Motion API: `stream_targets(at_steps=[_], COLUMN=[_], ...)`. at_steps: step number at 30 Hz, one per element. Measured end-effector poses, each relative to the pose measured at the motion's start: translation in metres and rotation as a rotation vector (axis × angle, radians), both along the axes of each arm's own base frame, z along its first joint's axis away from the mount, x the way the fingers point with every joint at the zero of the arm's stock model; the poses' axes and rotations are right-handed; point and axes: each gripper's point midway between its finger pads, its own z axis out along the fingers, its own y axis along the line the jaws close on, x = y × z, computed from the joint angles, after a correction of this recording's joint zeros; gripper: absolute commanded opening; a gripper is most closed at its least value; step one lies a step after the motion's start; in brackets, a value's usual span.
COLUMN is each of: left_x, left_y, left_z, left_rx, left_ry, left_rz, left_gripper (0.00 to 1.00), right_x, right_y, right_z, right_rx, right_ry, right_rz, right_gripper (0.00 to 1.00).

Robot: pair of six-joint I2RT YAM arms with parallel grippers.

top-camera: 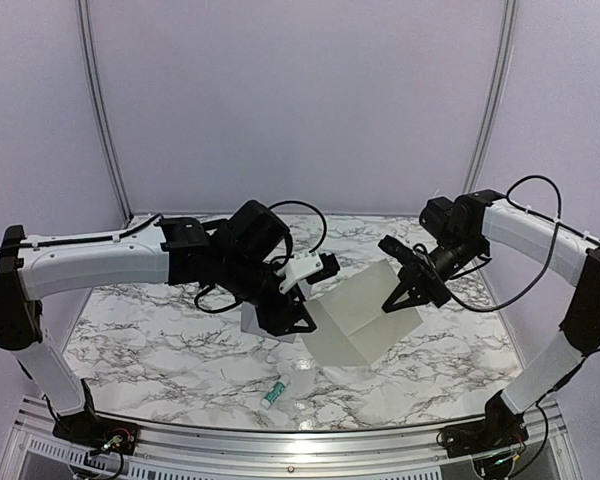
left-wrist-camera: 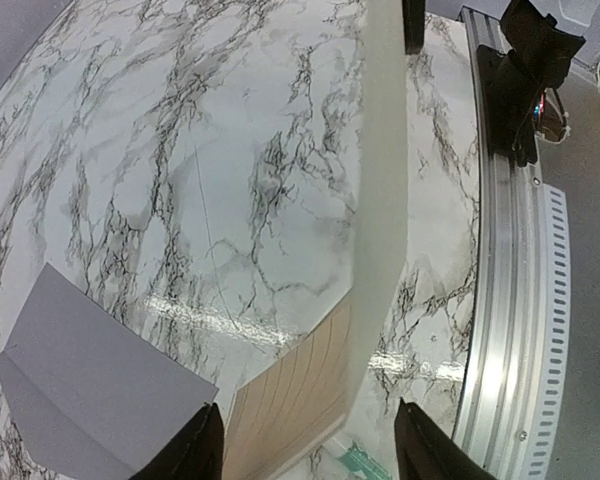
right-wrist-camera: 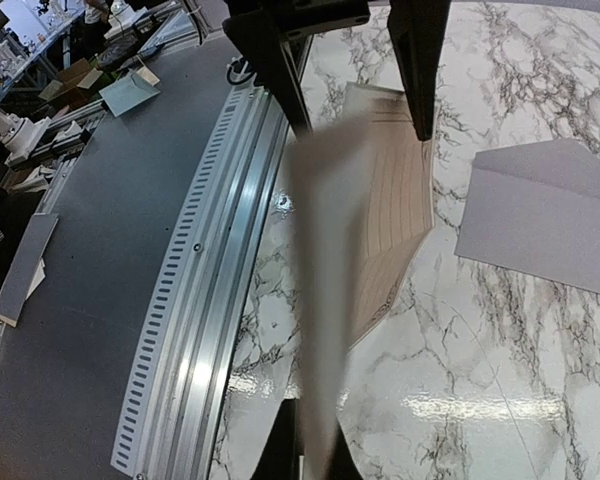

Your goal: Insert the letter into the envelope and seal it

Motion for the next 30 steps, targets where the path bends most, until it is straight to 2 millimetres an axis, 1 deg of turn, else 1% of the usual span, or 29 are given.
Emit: stream_targets(at_steps=[3,6,8,10,12,15,16,19,20,23,24,25,26,28,29,30], left_x=[-0.001,0.000,0.000,0.001,-0.001,-0.003,-0.005,-0.009,-0.010,-0.012,-0.012,-0.012,-0.011,-0.008,-0.005,-0.003], left_y=[0.003,0.002,0.000,-0.001,-0.003,-0.004,-0.004,-0.004,-0.004,-0.006,-0.007,-0.008,-0.008,-0.010,-0.011,-0.012], left_z=[-0.004,-0.002,0.002,0.004,0.007,0.006,0.005,0.004,0.004,0.007,0.008,0.012,0.015,0.024,0.029,0.033], left_rx=[0.001,-0.020,-0.042,-0.061,-0.079,-0.095,-0.095,-0.100,-0.104,-0.121,-0.127,-0.141,-0.152,-0.185,-0.204,-0.220], left_ry=[-0.008,-0.010,-0.007,0.004,0.019,0.038,0.047,0.068,0.074,0.098,0.106,0.116,0.123,0.139,0.150,0.160], left_rz=[-0.023,-0.046,-0.061,-0.072,-0.083,-0.095,-0.099,-0.111,-0.114,-0.112,-0.105,-0.094,-0.084,-0.049,-0.027,-0.008], left_gripper=[0.47,0.36,0.25,0.09,0.00,0.00,0.00,0.00,0.00,0.00,0.00,0.00,0.00,0.00,0.00,0.00], right_x=[-0.001,-0.002,-0.002,-0.002,-0.002,-0.001,0.000,0.004,0.005,0.019,0.028,0.043,0.053,0.078,0.088,0.092], right_y=[0.000,-0.001,-0.001,-0.001,-0.001,0.000,0.000,0.001,0.002,-0.001,-0.004,-0.010,-0.015,-0.026,-0.032,-0.034], right_z=[-0.002,-0.002,-0.002,-0.002,-0.002,-0.001,0.000,0.002,0.003,0.009,0.015,0.024,0.031,0.052,0.061,0.067], right_rx=[-0.005,-0.009,-0.009,-0.010,-0.010,-0.010,-0.008,-0.009,-0.013,-0.016,-0.009,0.000,0.007,0.027,0.033,0.037], right_ry=[0.013,0.022,0.023,0.023,0.024,0.022,0.019,0.012,0.019,-0.002,-0.012,-0.035,-0.053,-0.116,-0.153,-0.179], right_rz=[0.003,0.003,0.003,0.003,0.003,0.002,0.001,-0.001,-0.007,-0.044,-0.071,-0.116,-0.151,-0.237,-0.276,-0.301], right_gripper=[0.00,0.00,0.00,0.00,0.00,0.00,0.02,0.32,0.39,0.52,0.55,0.57,0.59,0.65,0.69,0.72])
